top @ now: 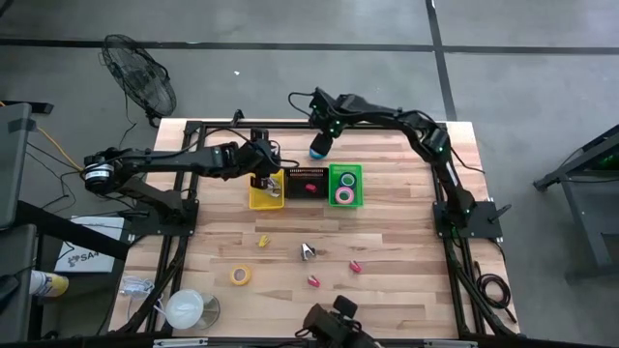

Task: Pick and place Stapler, Stapler remover, tape
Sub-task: Put the light blue tape into the green bin

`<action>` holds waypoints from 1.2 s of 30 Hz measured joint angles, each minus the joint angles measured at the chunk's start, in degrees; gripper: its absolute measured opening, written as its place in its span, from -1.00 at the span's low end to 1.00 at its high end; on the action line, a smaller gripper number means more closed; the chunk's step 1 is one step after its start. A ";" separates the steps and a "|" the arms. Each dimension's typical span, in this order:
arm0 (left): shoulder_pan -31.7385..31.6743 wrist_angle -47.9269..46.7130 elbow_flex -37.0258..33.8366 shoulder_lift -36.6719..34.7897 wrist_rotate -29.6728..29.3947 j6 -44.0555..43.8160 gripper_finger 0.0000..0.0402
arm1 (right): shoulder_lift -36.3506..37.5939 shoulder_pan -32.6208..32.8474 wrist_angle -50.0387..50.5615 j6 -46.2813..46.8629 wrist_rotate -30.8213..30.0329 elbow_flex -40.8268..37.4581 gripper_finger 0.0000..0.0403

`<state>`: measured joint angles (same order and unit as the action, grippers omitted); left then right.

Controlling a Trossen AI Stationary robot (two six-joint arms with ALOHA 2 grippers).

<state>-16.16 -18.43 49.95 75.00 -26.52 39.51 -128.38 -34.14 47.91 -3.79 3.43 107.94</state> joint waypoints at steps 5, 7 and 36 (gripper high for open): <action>0.01 0.01 0.00 0.00 0.00 -0.36 0.09 | 0.00 0.05 -0.42 1.30 1.77 0.00 -0.21; 0.00 0.26 0.00 0.00 0.02 -0.60 0.09 | 0.00 0.01 -0.45 1.36 3.38 0.00 -0.21; 0.02 -0.71 0.00 0.00 0.13 -1.12 0.09 | -1.31 -1.03 2.14 -6.59 6.00 -0.02 -0.22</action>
<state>-16.14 -19.14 49.95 75.00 -26.39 38.38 -129.69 -35.17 50.05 -10.38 9.43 107.92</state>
